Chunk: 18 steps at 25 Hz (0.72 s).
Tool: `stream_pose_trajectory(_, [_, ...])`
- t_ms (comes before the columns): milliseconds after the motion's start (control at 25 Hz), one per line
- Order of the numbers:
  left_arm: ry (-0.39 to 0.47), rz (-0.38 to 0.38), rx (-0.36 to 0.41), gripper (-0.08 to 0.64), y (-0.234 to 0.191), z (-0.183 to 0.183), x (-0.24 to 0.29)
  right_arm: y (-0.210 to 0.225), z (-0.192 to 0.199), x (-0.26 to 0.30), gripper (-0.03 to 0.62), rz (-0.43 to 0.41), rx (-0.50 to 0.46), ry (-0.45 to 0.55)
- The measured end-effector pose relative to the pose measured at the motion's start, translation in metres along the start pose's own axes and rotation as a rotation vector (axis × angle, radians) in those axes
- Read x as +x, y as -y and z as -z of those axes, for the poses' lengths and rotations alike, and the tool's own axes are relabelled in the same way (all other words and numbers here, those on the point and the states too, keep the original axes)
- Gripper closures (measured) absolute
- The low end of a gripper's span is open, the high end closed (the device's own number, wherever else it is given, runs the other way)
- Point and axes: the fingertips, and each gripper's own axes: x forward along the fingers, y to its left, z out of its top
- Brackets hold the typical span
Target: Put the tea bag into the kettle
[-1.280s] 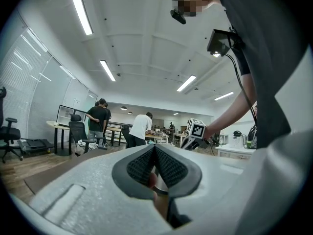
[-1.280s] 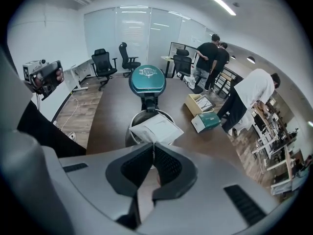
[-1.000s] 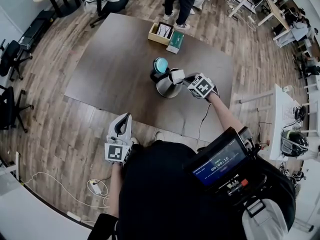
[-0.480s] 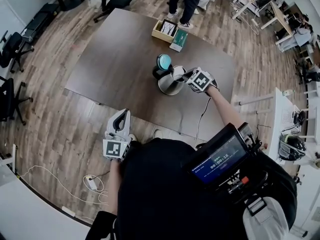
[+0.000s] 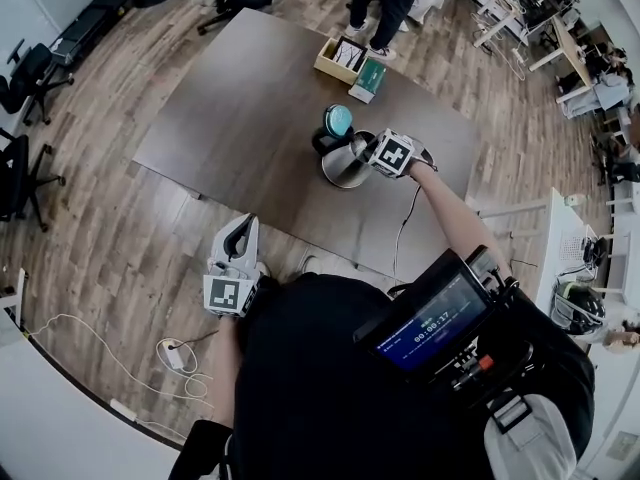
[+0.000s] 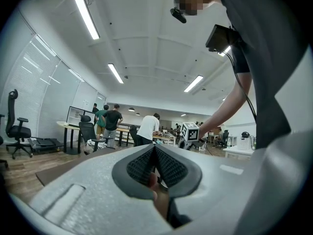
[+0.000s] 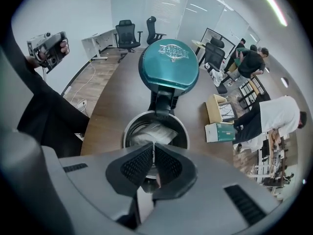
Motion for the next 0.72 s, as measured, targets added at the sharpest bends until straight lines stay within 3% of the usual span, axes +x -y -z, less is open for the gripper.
stream_pose_trajectory(240, [0.000,-0.055,-0.011,0.560,-0.020,0.008,-0.015,0.004,-0.011,0.016,0.574,-0.027,-0.047,-0.034])
stream_pose_trajectory(720, [-0.022,-0.076,-0.009,0.560,-0.016,0.006,-0.019,-0.002,-0.010,0.026,0.574,-0.068,-0.104,-0.088])
